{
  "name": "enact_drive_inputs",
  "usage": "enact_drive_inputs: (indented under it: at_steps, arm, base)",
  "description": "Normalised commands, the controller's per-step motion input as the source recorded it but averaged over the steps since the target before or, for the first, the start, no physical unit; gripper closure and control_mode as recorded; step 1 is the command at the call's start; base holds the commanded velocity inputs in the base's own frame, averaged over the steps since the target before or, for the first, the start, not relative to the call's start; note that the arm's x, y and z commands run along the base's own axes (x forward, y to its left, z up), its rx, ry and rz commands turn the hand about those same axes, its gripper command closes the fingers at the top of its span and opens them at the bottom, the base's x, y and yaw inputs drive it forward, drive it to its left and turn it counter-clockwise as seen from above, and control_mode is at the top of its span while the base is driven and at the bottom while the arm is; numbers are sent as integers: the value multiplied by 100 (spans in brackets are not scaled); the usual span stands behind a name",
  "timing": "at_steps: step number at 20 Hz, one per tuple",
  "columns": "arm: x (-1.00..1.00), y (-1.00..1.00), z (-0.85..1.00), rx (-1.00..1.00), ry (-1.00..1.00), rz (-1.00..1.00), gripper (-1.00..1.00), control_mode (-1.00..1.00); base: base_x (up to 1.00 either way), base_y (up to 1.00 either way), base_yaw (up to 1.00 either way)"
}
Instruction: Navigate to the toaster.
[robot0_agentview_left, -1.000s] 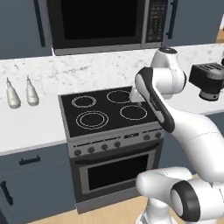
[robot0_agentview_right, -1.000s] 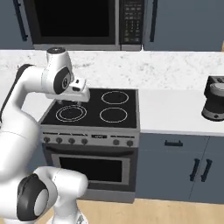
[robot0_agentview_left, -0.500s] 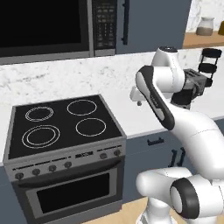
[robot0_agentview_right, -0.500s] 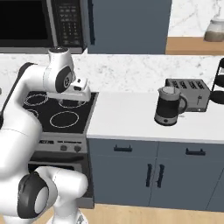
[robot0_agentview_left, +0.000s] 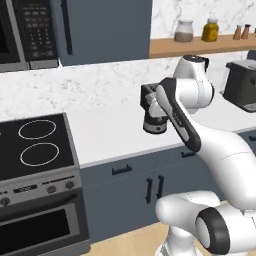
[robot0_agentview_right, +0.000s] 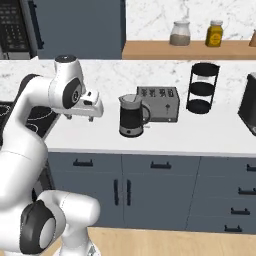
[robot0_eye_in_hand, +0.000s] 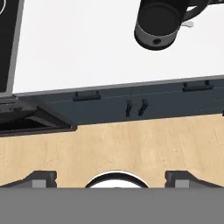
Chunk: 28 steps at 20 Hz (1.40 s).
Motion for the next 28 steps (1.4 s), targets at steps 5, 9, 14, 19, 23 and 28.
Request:
enact_drive_inputs:
  at_steps: [5,9,14,19,23,28]
  arm:
    - [0,0,0,0,0,0,-100,100]
    - [0,0,0,0,0,0,-100,100]
    - [0,0,0,0,0,0,-100,100]
    - [0,0,0,0,0,0,-100,100]
    - [0,0,0,0,0,0,-100,100]
    - [0,0,0,0,0,0,-100,100]
  base:
    - [5,-100,0]
    - [7,-94,0]
    - [0,-9,0]
    - [45,0,0]
    - [54,0,0]
    - [33,7,0]
